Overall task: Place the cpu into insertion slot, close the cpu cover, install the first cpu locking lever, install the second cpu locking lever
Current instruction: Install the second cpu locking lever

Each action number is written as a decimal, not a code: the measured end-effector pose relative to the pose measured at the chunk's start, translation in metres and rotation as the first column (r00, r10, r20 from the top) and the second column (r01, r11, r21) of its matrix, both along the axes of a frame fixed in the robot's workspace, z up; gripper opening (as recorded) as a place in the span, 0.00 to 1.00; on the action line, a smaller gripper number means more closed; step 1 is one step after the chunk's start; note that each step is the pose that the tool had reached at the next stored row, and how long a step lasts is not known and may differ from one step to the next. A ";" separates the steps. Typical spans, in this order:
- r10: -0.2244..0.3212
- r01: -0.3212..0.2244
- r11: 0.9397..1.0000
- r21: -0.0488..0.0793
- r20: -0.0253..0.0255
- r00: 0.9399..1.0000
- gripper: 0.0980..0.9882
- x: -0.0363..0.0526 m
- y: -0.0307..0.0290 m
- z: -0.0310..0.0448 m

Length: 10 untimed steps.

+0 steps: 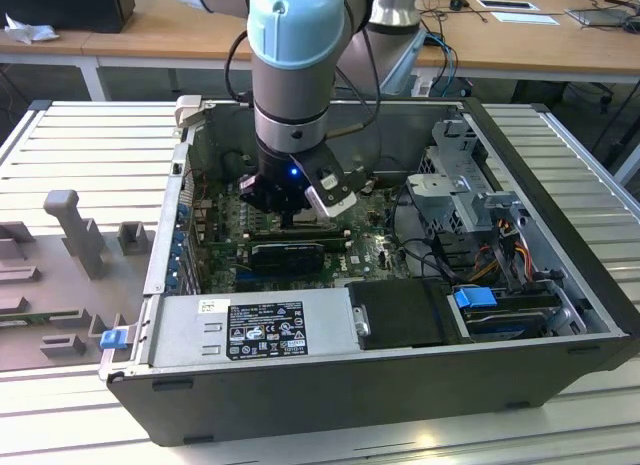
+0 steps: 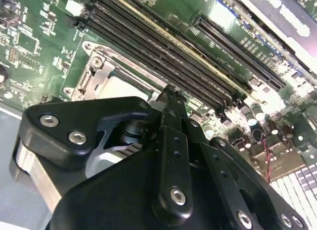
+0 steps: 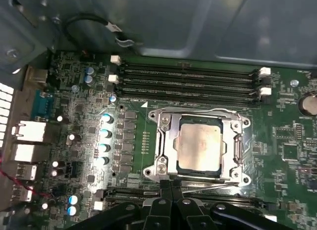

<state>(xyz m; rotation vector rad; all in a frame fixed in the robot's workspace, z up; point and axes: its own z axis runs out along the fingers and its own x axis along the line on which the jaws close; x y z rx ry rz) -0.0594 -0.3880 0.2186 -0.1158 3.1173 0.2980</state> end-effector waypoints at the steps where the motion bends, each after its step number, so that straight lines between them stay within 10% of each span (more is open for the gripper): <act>1: 0.000 0.000 1.000 0.000 0.000 1.000 0.01 -0.0013 0.0000 -0.0019; 7: 0.000 0.000 1.000 0.012 0.001 1.000 0.01 -0.0111 -0.0018 -0.0109; 9: 0.000 0.000 1.000 0.025 0.001 1.000 0.01 -0.0139 -0.0040 -0.0115; 10: 0.000 0.000 0.998 0.057 0.001 1.000 0.01 -0.0147 -0.0098 -0.0128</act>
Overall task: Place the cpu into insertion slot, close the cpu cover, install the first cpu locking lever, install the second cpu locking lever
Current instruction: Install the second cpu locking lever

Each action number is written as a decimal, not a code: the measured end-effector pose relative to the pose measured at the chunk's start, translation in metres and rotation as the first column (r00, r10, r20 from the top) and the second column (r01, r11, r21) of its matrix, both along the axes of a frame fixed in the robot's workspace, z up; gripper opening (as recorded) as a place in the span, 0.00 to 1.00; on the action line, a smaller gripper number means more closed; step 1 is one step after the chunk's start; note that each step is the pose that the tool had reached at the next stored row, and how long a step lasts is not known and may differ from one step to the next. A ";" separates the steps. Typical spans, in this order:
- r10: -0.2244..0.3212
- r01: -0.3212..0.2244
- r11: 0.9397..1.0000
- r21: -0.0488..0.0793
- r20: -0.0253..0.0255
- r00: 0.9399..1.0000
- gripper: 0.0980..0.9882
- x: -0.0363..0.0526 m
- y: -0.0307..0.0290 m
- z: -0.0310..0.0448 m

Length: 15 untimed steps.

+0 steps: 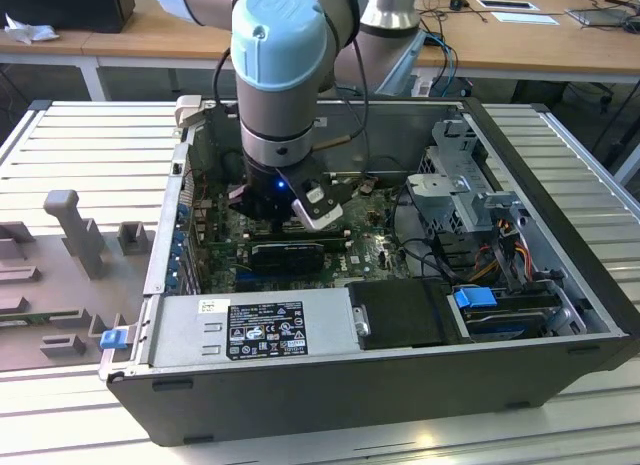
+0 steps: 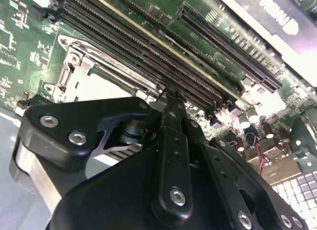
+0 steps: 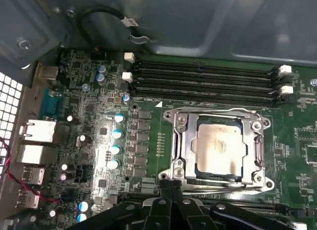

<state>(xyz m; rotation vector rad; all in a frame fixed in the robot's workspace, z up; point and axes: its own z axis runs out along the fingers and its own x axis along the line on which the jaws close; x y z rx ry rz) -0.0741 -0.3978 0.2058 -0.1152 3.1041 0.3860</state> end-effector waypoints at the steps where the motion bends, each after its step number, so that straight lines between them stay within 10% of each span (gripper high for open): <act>1: 0.000 0.000 1.000 0.023 0.000 1.000 0.01 -0.0001 -0.0020 -0.0039; 3: 0.000 0.000 0.999 0.045 0.000 1.000 0.01 -0.0019 -0.0020 -0.0054; 15: 0.000 0.000 0.998 0.070 0.001 1.000 0.01 -0.0035 -0.0017 -0.0116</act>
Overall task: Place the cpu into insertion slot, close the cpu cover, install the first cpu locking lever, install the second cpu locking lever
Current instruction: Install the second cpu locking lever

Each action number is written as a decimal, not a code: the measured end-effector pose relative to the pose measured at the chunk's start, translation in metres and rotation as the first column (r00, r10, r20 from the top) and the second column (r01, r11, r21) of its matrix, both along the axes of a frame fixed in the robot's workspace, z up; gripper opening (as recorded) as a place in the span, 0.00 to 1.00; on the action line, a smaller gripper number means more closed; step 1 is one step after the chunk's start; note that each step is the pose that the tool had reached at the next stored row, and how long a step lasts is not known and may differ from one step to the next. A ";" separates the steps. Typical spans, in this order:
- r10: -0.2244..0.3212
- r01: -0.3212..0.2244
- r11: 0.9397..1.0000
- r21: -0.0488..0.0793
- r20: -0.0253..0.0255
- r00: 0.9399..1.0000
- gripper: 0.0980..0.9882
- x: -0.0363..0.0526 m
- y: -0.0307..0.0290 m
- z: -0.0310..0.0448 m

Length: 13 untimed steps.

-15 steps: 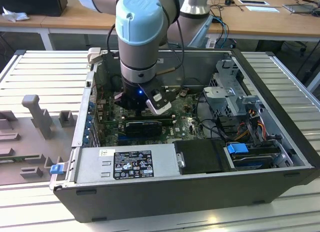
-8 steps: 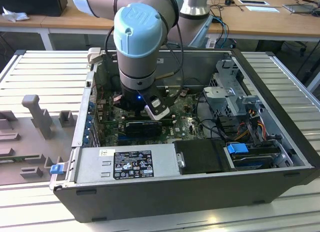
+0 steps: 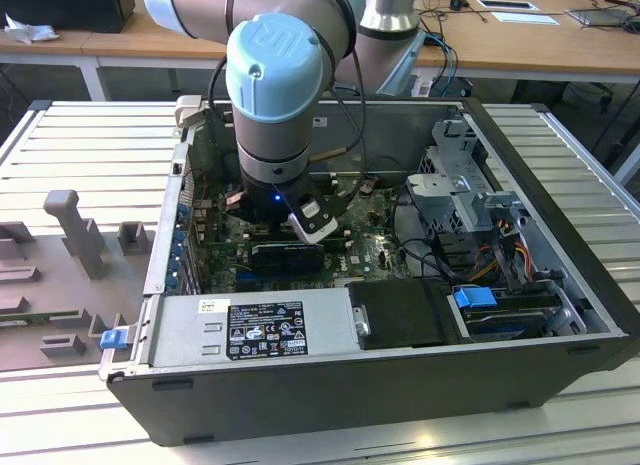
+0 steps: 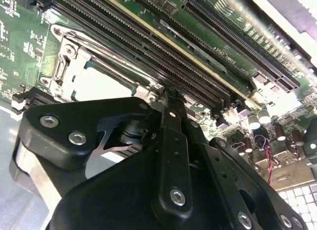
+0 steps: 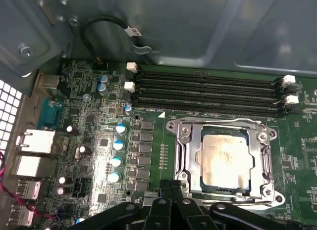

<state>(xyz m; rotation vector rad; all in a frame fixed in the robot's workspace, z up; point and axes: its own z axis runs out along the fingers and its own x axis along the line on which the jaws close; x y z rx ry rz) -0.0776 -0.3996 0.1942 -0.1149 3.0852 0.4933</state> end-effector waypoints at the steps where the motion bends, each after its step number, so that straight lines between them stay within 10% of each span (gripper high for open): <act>1: 0.000 0.000 1.000 0.000 0.000 1.000 0.01 -0.0001 0.0000 0.0000; 13: 0.000 0.000 1.000 0.003 0.000 1.000 0.01 -0.0006 0.0000 0.0344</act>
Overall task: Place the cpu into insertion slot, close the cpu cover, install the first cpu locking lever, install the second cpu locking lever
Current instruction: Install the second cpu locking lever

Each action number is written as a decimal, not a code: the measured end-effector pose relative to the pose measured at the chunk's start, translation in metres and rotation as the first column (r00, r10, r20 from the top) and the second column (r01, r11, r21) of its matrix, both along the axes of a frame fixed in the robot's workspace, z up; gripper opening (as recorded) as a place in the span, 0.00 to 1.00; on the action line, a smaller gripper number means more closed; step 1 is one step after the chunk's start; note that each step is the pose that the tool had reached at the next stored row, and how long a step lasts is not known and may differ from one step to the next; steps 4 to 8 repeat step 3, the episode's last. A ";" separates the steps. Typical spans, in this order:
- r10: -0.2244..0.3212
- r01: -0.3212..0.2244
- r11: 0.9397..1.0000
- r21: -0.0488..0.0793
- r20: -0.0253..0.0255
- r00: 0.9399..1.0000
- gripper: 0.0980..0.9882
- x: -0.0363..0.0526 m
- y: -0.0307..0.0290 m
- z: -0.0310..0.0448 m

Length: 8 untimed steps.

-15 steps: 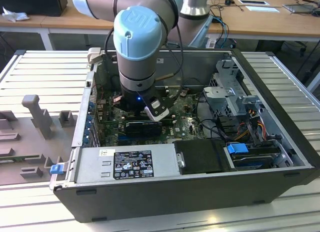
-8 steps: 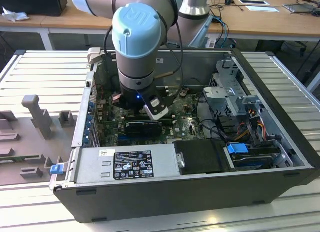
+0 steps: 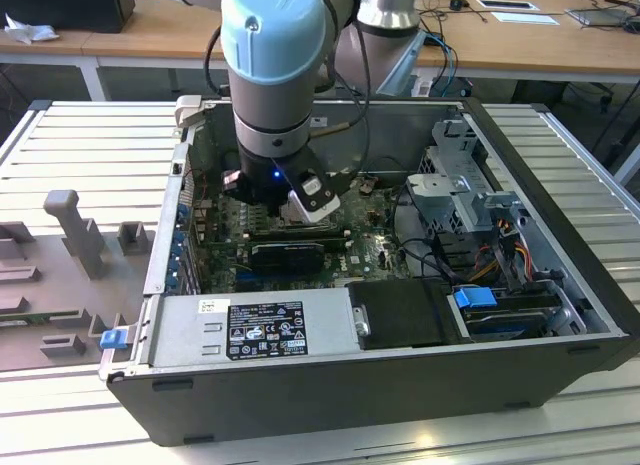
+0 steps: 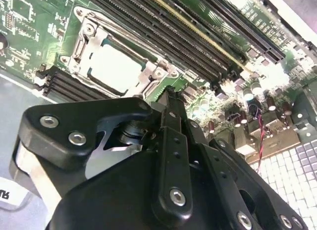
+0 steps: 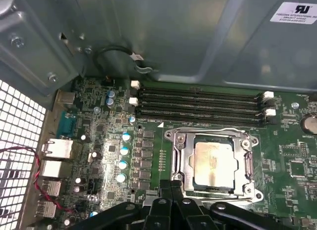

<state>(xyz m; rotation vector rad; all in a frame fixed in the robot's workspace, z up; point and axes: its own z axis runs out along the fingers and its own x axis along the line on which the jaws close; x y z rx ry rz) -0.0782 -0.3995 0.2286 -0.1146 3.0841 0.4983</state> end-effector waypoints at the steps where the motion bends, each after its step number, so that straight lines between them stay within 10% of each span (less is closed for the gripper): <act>1: 0.000 0.000 1.000 0.000 0.000 1.000 0.01 0.0000 0.0000 0.0000; 8: 0.000 0.000 1.000 0.000 0.000 1.000 0.01 0.0000 0.0000 0.0001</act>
